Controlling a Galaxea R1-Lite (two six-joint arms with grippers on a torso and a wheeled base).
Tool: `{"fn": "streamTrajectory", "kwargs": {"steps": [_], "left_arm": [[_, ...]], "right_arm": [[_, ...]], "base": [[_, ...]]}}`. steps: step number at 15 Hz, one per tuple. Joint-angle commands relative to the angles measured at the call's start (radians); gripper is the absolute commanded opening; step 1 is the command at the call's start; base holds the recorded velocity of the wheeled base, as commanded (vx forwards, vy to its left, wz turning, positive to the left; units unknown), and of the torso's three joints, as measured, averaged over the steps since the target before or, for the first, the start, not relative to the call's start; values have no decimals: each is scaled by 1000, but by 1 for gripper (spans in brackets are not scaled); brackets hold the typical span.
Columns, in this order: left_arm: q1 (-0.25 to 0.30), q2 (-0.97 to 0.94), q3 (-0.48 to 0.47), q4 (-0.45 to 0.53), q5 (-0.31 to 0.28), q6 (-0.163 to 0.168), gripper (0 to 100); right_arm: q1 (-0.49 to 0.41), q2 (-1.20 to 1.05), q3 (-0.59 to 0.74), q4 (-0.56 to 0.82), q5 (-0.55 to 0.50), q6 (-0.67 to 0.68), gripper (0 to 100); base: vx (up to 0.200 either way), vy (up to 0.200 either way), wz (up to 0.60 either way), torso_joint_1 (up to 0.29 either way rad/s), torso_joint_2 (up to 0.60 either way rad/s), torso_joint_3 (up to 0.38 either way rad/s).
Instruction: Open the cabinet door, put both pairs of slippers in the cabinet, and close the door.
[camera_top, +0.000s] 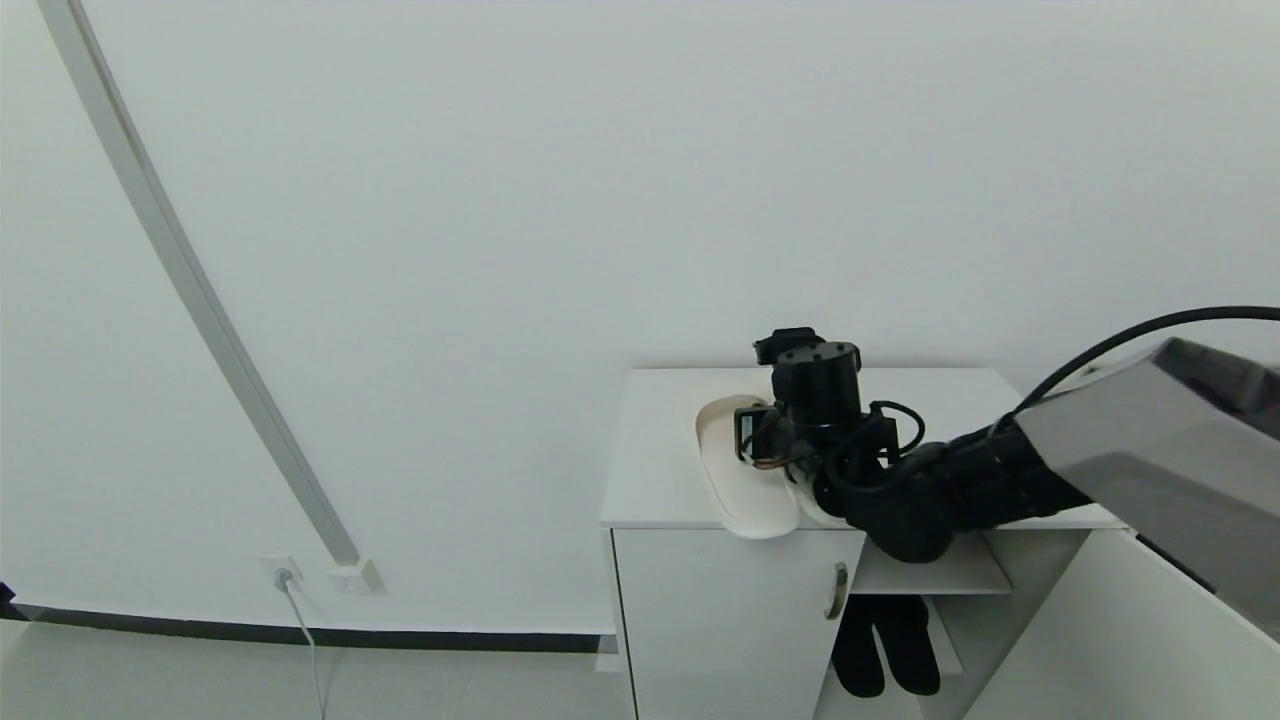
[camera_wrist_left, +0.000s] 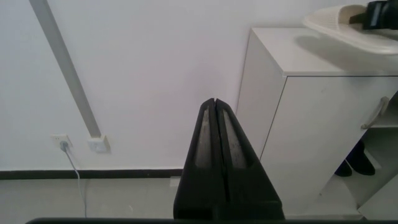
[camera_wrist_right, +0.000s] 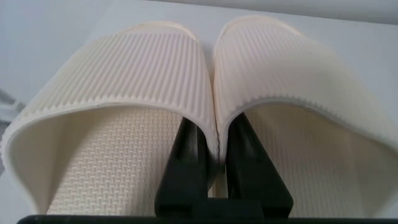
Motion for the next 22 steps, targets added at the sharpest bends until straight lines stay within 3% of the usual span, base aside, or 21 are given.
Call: {"fn": "streamTrajectory", "kwargs": {"steps": [1, 7, 15, 22], "left_arm": [[0, 1, 0, 0, 0, 0, 0], [0, 1, 0, 0, 0, -1, 0], [0, 1, 0, 0, -1, -1, 0], [0, 1, 0, 0, -1, -1, 0]], "right_arm": [[56, -261, 290, -90, 72, -3, 0], [134, -484, 645, -244, 177, -1, 0], [189, -492, 679, -242, 174, -3, 0], [197, -491, 687, -244, 171, -3, 0]], "base": [[0, 0, 0, 0, 0, 0], [0, 0, 0, 0, 0, 0], [0, 0, 0, 0, 0, 0], [-200, 0, 0, 0, 4, 4]]}}
